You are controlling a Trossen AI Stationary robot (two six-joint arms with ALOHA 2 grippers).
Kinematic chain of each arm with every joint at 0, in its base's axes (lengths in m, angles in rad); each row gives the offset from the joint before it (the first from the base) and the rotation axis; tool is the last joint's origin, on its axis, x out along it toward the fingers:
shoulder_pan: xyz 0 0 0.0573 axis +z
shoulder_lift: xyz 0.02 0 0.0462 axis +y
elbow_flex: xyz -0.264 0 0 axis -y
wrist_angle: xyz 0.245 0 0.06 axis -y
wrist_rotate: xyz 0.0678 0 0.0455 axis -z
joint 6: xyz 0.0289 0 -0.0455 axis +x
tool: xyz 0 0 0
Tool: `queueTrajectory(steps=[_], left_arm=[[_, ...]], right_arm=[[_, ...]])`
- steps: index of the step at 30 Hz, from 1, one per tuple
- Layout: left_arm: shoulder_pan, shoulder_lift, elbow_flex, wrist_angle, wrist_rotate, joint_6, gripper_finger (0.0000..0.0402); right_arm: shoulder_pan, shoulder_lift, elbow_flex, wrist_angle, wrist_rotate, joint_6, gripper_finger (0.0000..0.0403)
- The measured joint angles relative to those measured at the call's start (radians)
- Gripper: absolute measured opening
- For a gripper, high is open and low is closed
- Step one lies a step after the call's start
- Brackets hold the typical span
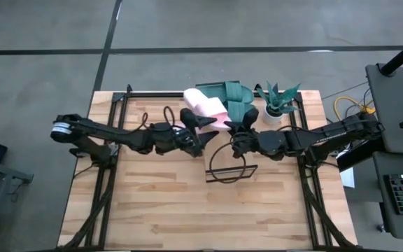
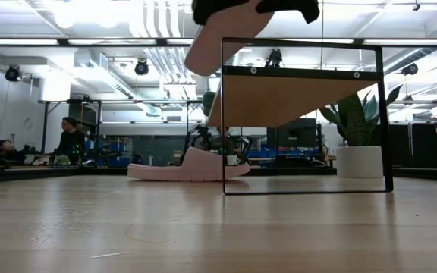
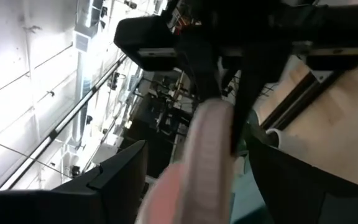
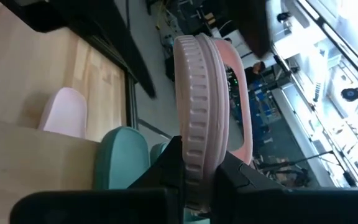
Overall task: Pick and place slides into the shelf
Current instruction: Put the bottom pink slide on the shelf
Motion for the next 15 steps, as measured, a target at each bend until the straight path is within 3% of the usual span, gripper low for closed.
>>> queueTrajectory(steps=[15], left_arm=[[0.002, 0.025, 0.05, -0.067, -0.081, -0.036, 0.017]], right_arm=[[0.004, -0.001, 0.0, 0.002, -0.008, -0.011, 0.0028]])
